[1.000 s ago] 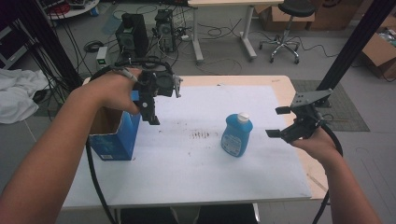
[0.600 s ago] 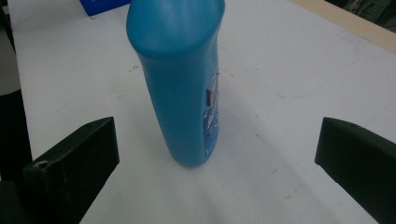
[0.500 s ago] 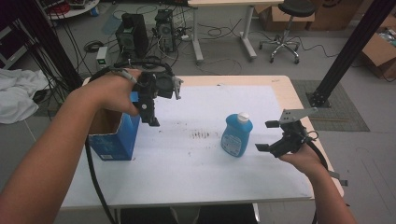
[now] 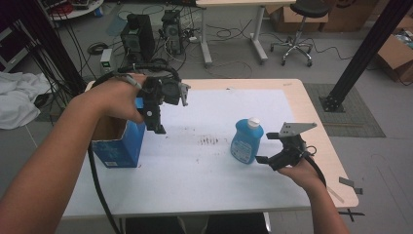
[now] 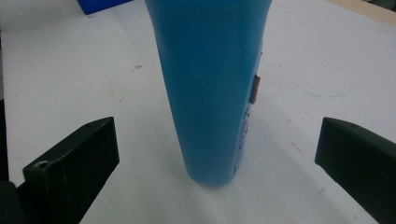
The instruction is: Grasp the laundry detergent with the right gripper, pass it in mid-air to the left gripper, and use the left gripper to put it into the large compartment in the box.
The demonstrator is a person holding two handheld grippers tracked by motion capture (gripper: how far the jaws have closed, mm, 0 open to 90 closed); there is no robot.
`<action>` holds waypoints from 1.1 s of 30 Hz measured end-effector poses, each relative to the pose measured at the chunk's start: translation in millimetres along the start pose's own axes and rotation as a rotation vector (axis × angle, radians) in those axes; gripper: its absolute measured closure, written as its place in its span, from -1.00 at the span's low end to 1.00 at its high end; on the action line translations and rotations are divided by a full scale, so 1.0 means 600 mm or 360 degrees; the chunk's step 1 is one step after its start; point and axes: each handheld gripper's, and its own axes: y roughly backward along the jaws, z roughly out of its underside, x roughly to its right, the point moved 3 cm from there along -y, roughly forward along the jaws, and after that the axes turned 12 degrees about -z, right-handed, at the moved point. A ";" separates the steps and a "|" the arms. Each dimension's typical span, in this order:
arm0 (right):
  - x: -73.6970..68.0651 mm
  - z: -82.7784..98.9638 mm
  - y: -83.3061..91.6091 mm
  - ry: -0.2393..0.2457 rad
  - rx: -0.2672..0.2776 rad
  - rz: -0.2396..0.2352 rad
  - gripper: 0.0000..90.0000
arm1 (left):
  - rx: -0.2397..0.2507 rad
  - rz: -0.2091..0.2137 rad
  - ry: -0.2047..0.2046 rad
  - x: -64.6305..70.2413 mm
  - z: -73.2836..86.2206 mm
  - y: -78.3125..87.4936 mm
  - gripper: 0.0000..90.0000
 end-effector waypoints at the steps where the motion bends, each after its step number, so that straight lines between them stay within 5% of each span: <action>1: 0.001 0.001 -0.003 -0.0003 0.0012 -0.0003 -1.00 | -0.0001 0.0000 -0.0002 0.000 0.000 -0.001 -1.00; 15: 0.004 0.001 -0.050 0.0019 0.0026 0.0028 -1.00 | 0.0006 0.0003 -0.0004 0.007 0.007 -0.002 -1.00; 33: 0.007 0.008 -0.084 -0.0016 0.0157 0.0082 -1.00 | 0.0012 0.0003 -0.0011 0.017 0.012 -0.005 -1.00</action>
